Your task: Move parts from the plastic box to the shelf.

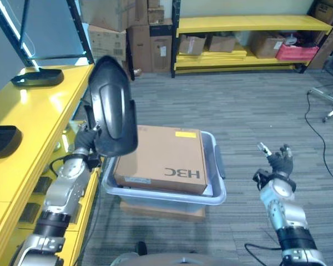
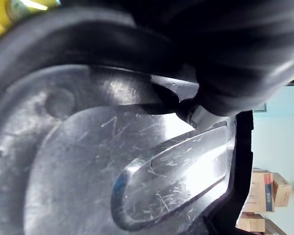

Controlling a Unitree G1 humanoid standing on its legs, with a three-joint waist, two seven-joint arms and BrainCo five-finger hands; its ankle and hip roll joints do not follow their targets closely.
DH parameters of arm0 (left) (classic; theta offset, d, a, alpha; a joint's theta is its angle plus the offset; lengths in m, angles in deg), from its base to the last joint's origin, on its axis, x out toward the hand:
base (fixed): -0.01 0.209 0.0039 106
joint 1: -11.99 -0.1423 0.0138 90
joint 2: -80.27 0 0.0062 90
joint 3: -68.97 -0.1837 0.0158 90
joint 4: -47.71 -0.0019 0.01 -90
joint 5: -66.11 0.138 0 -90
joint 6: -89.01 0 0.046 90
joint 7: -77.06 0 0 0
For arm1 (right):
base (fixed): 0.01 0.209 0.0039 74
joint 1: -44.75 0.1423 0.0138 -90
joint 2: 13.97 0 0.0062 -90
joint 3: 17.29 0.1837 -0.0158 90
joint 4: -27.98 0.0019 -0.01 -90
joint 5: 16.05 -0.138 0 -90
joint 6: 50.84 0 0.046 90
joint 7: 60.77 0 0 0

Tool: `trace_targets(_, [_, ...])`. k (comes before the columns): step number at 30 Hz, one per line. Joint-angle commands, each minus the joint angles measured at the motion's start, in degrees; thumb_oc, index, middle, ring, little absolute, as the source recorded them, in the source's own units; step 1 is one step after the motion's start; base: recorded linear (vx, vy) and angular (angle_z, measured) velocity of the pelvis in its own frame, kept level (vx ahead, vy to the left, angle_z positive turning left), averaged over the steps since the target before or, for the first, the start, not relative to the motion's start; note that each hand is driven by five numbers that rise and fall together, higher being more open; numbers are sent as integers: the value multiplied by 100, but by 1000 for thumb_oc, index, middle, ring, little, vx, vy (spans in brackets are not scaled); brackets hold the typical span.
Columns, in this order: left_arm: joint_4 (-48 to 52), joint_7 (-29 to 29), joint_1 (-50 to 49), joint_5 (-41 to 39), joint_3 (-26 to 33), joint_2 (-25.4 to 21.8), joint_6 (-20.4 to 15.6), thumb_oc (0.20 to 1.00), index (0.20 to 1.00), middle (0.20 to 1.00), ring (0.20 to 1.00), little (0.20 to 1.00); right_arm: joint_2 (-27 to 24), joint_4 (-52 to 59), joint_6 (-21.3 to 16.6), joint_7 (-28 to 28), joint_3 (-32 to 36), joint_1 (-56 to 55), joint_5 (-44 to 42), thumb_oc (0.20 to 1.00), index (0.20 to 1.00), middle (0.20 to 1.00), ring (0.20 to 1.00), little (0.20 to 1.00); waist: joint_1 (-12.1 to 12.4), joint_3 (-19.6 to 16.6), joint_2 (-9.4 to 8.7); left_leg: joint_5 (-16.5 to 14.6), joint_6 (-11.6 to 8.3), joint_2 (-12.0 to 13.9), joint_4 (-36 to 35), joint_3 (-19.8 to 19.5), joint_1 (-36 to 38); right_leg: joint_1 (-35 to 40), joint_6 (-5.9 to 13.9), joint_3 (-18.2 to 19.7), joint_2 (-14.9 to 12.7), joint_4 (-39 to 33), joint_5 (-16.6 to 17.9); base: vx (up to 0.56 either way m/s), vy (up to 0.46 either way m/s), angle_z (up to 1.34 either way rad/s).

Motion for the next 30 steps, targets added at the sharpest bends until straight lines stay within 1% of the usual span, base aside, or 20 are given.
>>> trace_targets(1, [519,95,250,290,456,-237,-1003,200,200,200,200,200,-20,425,58,-46,163,51,721,1000,1000,1000,1000,1000,128,-257,-46,-348,128,-75,-14,-245,132,-231,-10,-324,124,8,127,-37,27,-1])
trace_targets(2, [691,117,56,264,674,-250,-1045,200,200,200,200,200,68,434,323,-117,168,-106,839,1000,1000,1000,1000,1000,145,-245,-52,-378,124,-90,-14,-268,130,-222,8,-332,115,8,98,-63,66,2])
trace_targets(3, [936,196,-284,319,1074,-332,-1163,200,200,200,200,200,161,225,949,-75,158,-414,1290,1000,1000,1000,1000,1000,177,-229,-75,-368,113,-127,-14,-296,82,-252,39,-345,95,8,110,-54,81,3])
trace_targets(4, [1111,203,-470,316,1281,-333,-1177,200,200,200,200,200,208,29,1074,-32,139,-633,1436,1000,1000,1000,1000,1000,191,-211,-87,-363,122,-147,-14,-310,55,-267,52,-350,79,8,120,-89,93,5])
trace_targets(5, [1252,245,-648,319,1472,-350,-1239,200,200,200,200,200,255,-241,1423,-44,94,-848,1604,1000,1000,1000,1000,1000,221,-192,-99,-361,127,-169,-14,-327,29,-279,59,-352,68,8,120,-70,71,7])
trace_targets(7, [1393,250,-907,312,1729,-327,-1408,200,200,200,200,200,348,-912,1680,24,25,-1163,1720,1000,1000,1000,1000,1000,272,-165,-109,-357,138,-206,-14,-377,-6,-275,73,-372,43,8,121,-57,61,11])
trace_targets(10, [1472,268,-1071,415,1908,-263,-1551,200,200,200,200,200,496,-1772,1643,182,-79,-1381,1837,1000,1000,1000,1000,1000,333,-135,-107,-344,145,-250,-14,-460,-39,-269,97,-404,10,8,136,-47,52,17])
trace_targets(11, [1560,364,-1174,584,2000,-221,-1650,200,200,200,200,200,661,-2596,1879,480,-279,-1451,2002,1000,1000,1000,1000,1000,450,-103,-97,-332,147,-302,-14,-585,-77,-254,124,-452,-28,12,143,-53,61,26])
trace_targets(13, [1578,384,-1217,688,2028,-203,-1743,200,200,200,200,200,801,-3210,1953,746,-520,-1448,2287,1000,1000,1000,1000,1000,567,-78,-76,-319,159,-349,-14,-695,-107,-232,144,-510,-72,19,149,-57,47,24])
trace_targets(14, [1582,419,-1213,800,2036,-221,-1812,200,200,200,200,200,883,-3693,1923,1049,-661,-1410,2597,1000,1000,1000,1000,1000,646,-68,-59,-306,172,-383,-14,-795,-133,-223,153,-538,-96,39,144,-45,24,11])
trace_targets(15, [1578,423,-1204,811,2031,-228,-1826,200,200,200,200,200,907,-3871,1789,1034,-701,-1389,2612,1000,1000,1000,1000,1000,666,-66,-54,-303,177,-394,-14,-830,-140,-223,153,-543,-99,54,135,-35,11,5])
trace_targets(17, [1585,490,-1109,873,1959,-277,-1886,200,200,200,200,200,1001,-4599,1671,1310,-937,-1260,2777,1000,1000,1000,1000,1000,774,-58,-15,-287,214,-455,-14,-1049,-189,-243,147,-514,-89,201,26,-61,-13,17])
trace_targets(18, [1543,519,-961,833,1810,-405,-1938,200,200,200,200,200,1069,-5188,1403,1586,-1048,-1193,2876,1000,1000,1000,1000,1000,798,-53,36,-236,260,-498,-14,-1326,-254,-336,64,-328,20,432,-121,-93,-51,38])
trace_targets(19, [1508,541,-839,846,1680,-460,-1989,200,200,200,200,200,1080,-5385,1243,1603,-1141,-1181,2724,1000,1000,1000,1000,1000,758,-38,60,-204,291,-545,-14,-1561,-271,-386,-15,-116,136,625,-262,-117,-78,69])
trace_targets(20, [1453,544,-620,855,1445,-523,-2064,200,200,200,200,200,1085,-5510,1136,1733,-1242,-1206,2480,1000,1000,1000,1000,1000,645,-24,103,-104,338,-631,-14,-1953,-320,-496,-141,252,344,944,-431,-149,-91,127])
trace_targets(22, [1413,641,-223,795,1120,-634,-1994,200,200,200,200,200,1085,-5618,884,1800,-1451,-1198,2250,1000,1000,1000,1000,1000,496,42,123,24,374,-747,-14,-2368,-382,-724,-241,614,569,1346,-501,-181,-92,240])
trace_targets(25, [1430,954,-62,767,980,-663,-1864,200,200,200,200,200,969,-5683,740,1947,-1637,-1088,2215,1000,1000,1000,1000,1000,512,147,140,202,311,-760,-14,-2533,-542,-804,-396,586,721,1450,-648,-185,-82,190])
trace_targets(26, [1473,1058,-65,744,986,-643,-1794,200,200,200,200,200,901,-5721,702,2034,-1692,-988,2407,1000,1000,1000,1000,1000,568,199,137,271,252,-746,-14,-2539,-628,-771,-434,494,717,1417,-693,-231,-122,114])
trace_targets(28, [1486,1174,-212,750,993,-550,-1753,200,200,200,200,200,729,-5822,554,2124,-1872,-847,2532,1000,1000,1000,1000,1000,682,388,143,506,63,-695,-14,-2567,-921,-684,-509,479,886,1315,-702,-276,-156,75])
trace_targets(30, [1466,1189,-319,722,1043,-557,-1786,200,200,200,200,200,680,-5820,556,2203,-1930,-775,2656,1000,1000,1000,1000,1000,734,478,146,547,0,-666,-14,-2516,-1056,-648,-528,459,948,1273,-691,-185,-112,86])
